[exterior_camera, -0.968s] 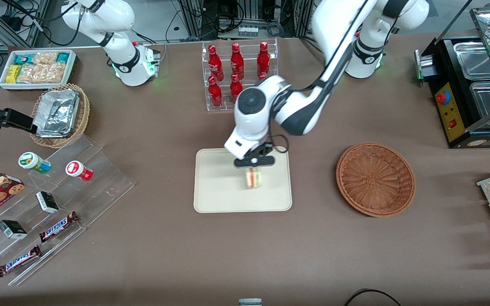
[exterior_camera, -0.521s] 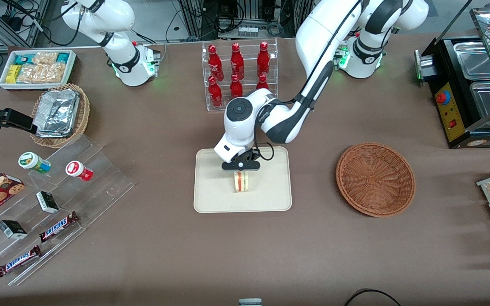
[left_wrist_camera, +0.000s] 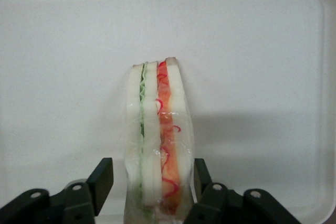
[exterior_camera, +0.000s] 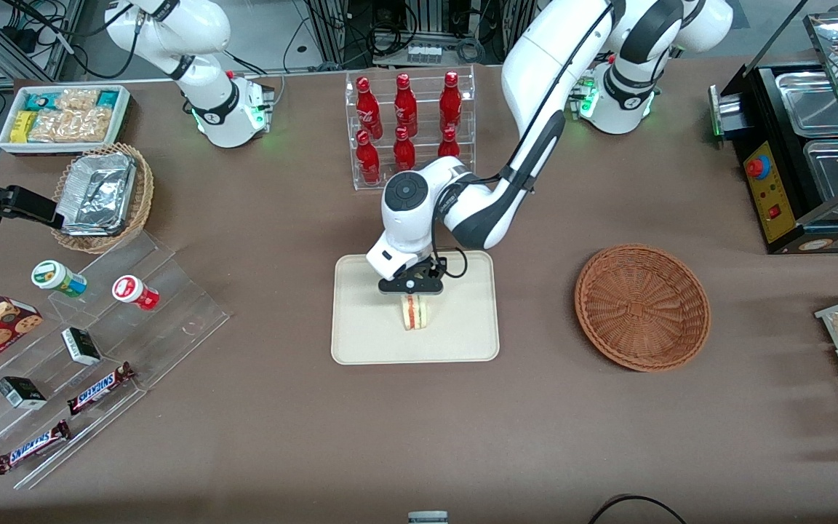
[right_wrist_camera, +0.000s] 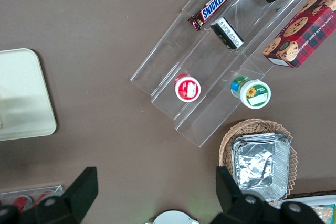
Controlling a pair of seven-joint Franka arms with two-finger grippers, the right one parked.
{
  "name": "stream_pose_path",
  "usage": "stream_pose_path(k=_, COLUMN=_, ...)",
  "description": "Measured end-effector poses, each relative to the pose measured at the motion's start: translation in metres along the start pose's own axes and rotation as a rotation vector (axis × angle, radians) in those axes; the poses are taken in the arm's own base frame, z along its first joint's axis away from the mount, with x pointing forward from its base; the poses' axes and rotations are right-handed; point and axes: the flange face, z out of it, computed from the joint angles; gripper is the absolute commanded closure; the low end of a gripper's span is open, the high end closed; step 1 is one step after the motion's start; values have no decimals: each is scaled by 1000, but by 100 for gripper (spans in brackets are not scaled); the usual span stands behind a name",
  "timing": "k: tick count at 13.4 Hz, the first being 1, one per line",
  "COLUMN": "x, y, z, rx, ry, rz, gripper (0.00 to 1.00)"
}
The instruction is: Place sandwich from basket to tray
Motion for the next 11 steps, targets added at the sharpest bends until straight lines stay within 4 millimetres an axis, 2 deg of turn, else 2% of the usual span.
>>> stream_pose_path(k=2, x=11, y=2, z=-26, rx=-22, ry=28, rz=-9, gripper=1)
stream_pose_path(k=4, x=28, y=-14, z=-70, rx=0, ry=25, rz=-45, gripper=1)
stream_pose_path(k=6, x=49, y=-47, z=-125, rx=13, ry=4, rz=-109, gripper=1)
stream_pose_path(k=8, x=65, y=-90, z=-183, rx=40, ry=-23, rz=-177, gripper=1)
stream_pose_path(k=11, x=76, y=-158, z=-257, rx=79, ry=-63, rz=-258, gripper=1)
